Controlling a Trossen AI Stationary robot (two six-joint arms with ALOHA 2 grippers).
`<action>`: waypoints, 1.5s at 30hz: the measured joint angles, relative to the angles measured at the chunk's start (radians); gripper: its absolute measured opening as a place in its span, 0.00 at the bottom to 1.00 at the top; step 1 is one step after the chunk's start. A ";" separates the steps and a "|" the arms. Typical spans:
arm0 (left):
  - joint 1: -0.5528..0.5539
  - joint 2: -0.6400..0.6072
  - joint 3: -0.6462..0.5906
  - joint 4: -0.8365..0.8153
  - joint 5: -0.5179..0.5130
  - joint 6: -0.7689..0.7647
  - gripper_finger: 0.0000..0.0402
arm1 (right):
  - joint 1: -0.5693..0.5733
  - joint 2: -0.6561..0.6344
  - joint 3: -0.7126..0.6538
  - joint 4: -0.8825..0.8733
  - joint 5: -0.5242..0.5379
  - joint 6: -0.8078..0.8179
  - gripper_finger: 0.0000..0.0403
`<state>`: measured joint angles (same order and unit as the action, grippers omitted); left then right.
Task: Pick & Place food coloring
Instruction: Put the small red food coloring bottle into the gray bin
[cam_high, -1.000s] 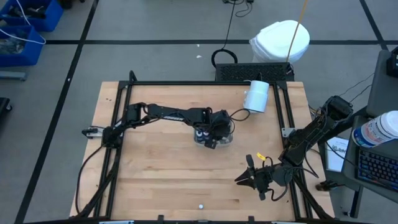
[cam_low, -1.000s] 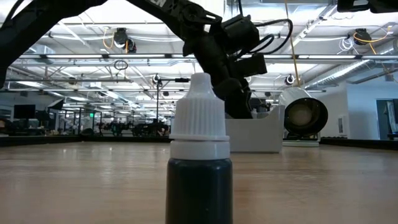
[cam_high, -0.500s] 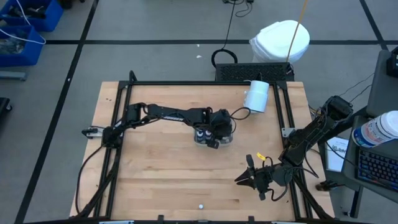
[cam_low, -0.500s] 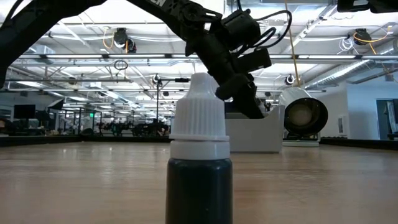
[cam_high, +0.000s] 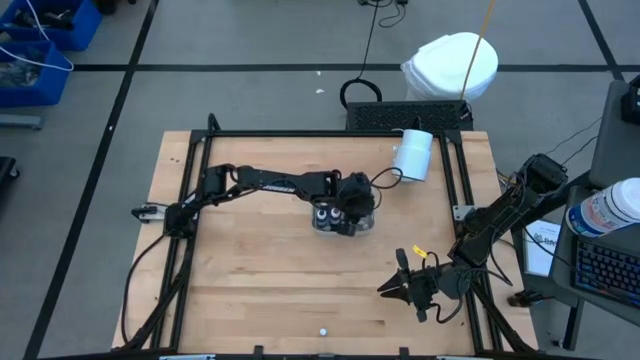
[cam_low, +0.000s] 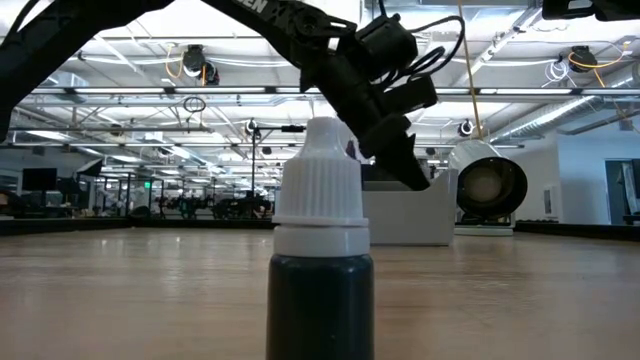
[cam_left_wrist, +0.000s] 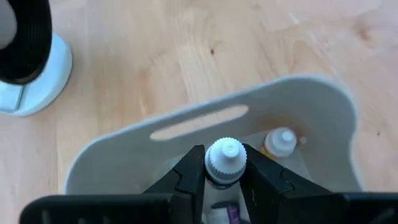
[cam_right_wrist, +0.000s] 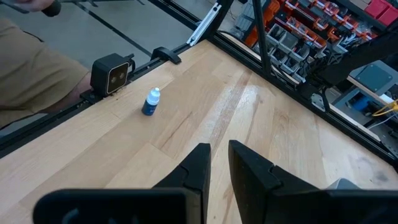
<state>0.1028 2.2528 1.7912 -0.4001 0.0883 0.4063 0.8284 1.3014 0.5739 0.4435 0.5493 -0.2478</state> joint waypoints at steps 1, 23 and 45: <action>0.000 0.000 0.000 0.009 0.001 -0.008 0.22 | 0.000 0.000 0.000 0.000 0.000 0.000 0.12; 0.002 0.002 -0.014 0.012 0.105 0.011 0.22 | 0.000 0.000 0.000 0.000 0.000 0.000 0.12; 0.003 0.002 -0.015 0.005 0.155 -0.037 0.22 | 0.000 0.000 0.000 0.001 0.000 0.000 0.12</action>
<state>0.1055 2.2551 1.7763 -0.3950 0.2436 0.3692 0.8284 1.3014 0.5739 0.4442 0.5494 -0.2478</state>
